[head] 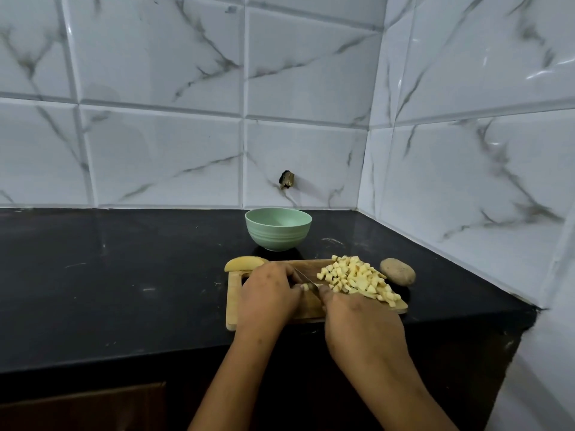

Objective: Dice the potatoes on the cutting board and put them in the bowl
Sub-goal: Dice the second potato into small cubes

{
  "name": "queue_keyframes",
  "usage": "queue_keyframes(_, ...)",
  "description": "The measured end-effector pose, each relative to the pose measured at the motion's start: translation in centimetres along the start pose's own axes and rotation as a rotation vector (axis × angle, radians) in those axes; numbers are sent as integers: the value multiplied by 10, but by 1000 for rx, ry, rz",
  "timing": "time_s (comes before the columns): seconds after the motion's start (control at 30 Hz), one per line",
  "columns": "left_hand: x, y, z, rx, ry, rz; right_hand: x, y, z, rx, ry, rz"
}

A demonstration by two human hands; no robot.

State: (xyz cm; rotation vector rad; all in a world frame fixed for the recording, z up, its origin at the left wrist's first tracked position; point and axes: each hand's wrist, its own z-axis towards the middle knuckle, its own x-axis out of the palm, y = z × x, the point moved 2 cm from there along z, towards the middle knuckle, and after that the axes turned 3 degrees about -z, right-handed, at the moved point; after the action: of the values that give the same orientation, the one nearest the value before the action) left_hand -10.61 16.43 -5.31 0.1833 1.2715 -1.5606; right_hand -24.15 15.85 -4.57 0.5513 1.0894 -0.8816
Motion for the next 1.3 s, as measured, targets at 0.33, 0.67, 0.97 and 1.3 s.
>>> queue_keyframes(0.33,-2,1,0,17,-61,22,-3,-11,-21,44,-90,126)
queue_keyframes(0.67,-3,0,0,30,-61,23,1,-2,-9,-27,-19,69)
queue_keyframes(0.97,-9,-4,-6,14,-63,-31,-10,-6,-19,9,-128,239)
queue_keyframes(1.3,-11,-5,-8,2,-106,-5,-1,3,-12,-15,6,116)
